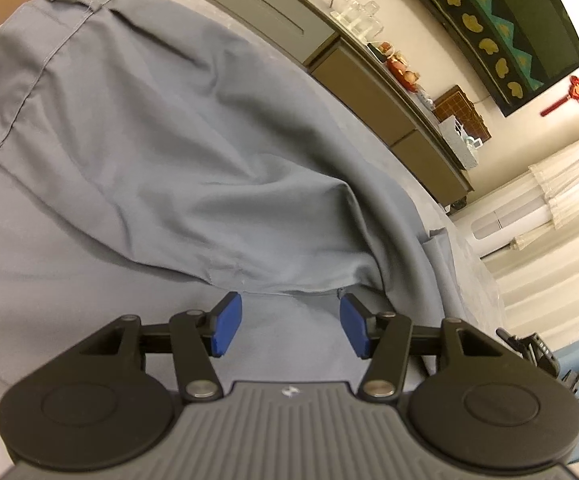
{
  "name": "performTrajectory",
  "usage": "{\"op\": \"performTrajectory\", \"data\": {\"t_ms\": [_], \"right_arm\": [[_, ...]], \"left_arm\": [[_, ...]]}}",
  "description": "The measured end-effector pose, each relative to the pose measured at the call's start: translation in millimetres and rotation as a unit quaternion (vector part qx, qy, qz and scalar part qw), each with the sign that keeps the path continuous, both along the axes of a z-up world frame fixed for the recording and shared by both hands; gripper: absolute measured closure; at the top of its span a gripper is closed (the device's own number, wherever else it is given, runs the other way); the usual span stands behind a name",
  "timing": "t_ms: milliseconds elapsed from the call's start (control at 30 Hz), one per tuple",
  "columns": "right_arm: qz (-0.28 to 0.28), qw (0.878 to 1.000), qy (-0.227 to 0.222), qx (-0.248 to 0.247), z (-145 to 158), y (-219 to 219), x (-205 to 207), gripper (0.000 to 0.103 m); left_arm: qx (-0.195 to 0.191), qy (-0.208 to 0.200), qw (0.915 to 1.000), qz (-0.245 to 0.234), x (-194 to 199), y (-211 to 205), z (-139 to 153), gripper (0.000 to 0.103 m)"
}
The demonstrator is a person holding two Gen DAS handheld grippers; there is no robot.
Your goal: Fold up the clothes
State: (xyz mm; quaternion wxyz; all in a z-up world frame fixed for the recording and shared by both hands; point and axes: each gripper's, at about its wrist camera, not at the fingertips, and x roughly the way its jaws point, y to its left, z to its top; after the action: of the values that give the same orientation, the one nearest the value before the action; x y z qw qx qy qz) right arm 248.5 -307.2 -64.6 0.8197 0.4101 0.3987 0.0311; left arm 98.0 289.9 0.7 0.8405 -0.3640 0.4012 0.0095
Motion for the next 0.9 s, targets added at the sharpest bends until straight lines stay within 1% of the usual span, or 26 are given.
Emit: {"op": "performTrajectory", "data": {"t_ms": [33,67,100,133,167,200,233,300,367,400,433,467,500,567,633,667,767,833,900], "right_arm": [[-0.004,1.0,0.001,-0.019,2,1,-3,0.03],[0.007,1.0,-0.003,-0.019,-1,3,0,0.034],[0.023,1.0,-0.008,-0.014,-2,7,13,0.035],[0.047,0.999,-0.007,-0.007,-3,14,20,0.046],[0.072,0.997,-0.001,0.002,-5,24,31,0.069],[0.091,0.996,0.0,-0.002,-4,30,36,0.085],[0.098,0.995,-0.013,-0.02,4,32,37,0.098],[0.107,0.992,-0.04,-0.053,22,36,37,0.1],[0.072,0.992,-0.097,-0.047,59,17,9,0.101],[0.03,0.989,-0.136,-0.057,82,-3,-17,0.101],[-0.012,0.983,-0.173,-0.069,104,-22,-44,0.101],[-0.055,0.976,-0.19,-0.087,118,-42,-74,0.101],[-0.099,0.971,-0.189,-0.109,124,-66,-102,0.101],[-0.164,0.962,-0.14,-0.168,117,-109,-137,0.101],[-0.194,0.959,-0.05,-0.198,85,-138,-148,0.101],[-0.194,0.961,-0.017,-0.198,68,-148,-148,0.101],[-0.189,0.974,0.029,-0.122,39,-171,-139,0.1],[-0.178,0.973,0.033,-0.143,39,-169,-128,0.1],[-0.181,0.969,0.036,-0.167,42,-168,-127,0.1]], "left_arm": [[0.0,-0.002,1.0,0.0,1,0,1,0.049],[0.002,-0.004,1.0,0.0,2,-1,2,0.049],[0.005,-0.005,1.0,-0.002,3,-3,2,0.049],[0.007,-0.004,1.0,-0.005,3,-5,2,0.048],[0.009,-0.002,0.9999,-0.008,4,-6,1,0.048],[0.011,0.0,0.9999,-0.009,5,-7,-1,0.048],[0.011,0.005,0.9999,-0.007,5,-6,-3,0.048],[0.009,0.013,0.9999,0.001,5,-2,-7,0.048],[0.006,0.017,0.9998,0.012,3,4,-9,0.048],[0.004,0.017,0.9997,0.019,2,7,-9,0.048],[0.002,0.018,0.9995,0.025,0,10,-10,0.048],[-0.002,0.017,0.9994,0.029,-1,12,-10,0.048],[-0.004,0.017,0.9994,0.031,-1,14,-10,0.048],[-0.004,0.02,0.9994,0.028,2,14,-11,0.048],[-0.003,0.023,0.9995,0.023,5,12,-12,0.048],[0.0,0.026,0.9995,0.02,5,9,-14,0.048],[0.013,0.032,0.9993,0.015,3,4,-18,0.048],[0.016,0.031,0.9993,0.016,-3,7,-18,0.048],[0.009,0.025,0.9991,0.032,-13,17,-17,0.048]]}}
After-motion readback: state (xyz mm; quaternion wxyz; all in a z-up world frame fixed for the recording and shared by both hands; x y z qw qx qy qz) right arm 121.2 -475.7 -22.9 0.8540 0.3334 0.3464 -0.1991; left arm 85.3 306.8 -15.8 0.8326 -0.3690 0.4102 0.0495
